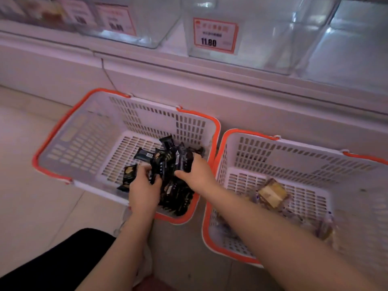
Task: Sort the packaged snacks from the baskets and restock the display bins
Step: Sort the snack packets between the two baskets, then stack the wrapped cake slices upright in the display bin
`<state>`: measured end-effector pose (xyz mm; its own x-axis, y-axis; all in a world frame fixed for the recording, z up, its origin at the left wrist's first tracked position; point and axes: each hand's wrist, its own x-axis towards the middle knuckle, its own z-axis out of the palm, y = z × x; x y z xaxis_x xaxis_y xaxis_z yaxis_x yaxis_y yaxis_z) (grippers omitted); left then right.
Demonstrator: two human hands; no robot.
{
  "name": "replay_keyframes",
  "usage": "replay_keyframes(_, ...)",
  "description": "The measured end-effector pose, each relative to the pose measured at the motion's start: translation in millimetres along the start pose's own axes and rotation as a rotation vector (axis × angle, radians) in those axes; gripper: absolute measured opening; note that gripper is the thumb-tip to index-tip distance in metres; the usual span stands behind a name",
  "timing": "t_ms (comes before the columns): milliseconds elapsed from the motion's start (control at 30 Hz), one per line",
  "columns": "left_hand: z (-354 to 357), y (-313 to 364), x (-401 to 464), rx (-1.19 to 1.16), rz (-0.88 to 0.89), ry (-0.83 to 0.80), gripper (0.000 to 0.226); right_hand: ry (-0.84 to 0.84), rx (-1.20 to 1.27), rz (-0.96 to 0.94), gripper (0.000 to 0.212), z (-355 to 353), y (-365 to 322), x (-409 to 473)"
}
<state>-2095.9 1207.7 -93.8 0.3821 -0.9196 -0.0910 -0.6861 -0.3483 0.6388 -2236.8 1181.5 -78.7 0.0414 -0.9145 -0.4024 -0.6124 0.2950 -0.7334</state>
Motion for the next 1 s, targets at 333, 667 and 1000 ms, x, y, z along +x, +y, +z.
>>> replay_keyframes(333,45,20,-13,0.281,0.289,-0.611,0.061,0.221,-0.335,-0.317,0.032,-27,70,-54)
replay_keyframes(667,133,89,-94,0.486,0.818,-0.956,0.048,0.33,0.018,0.638,0.034,-97,237,-48)
replay_keyframes(1000,217,67,-98,0.893,0.744,-0.984,0.077,0.347,0.664,0.985,0.042,-91,298,-18)
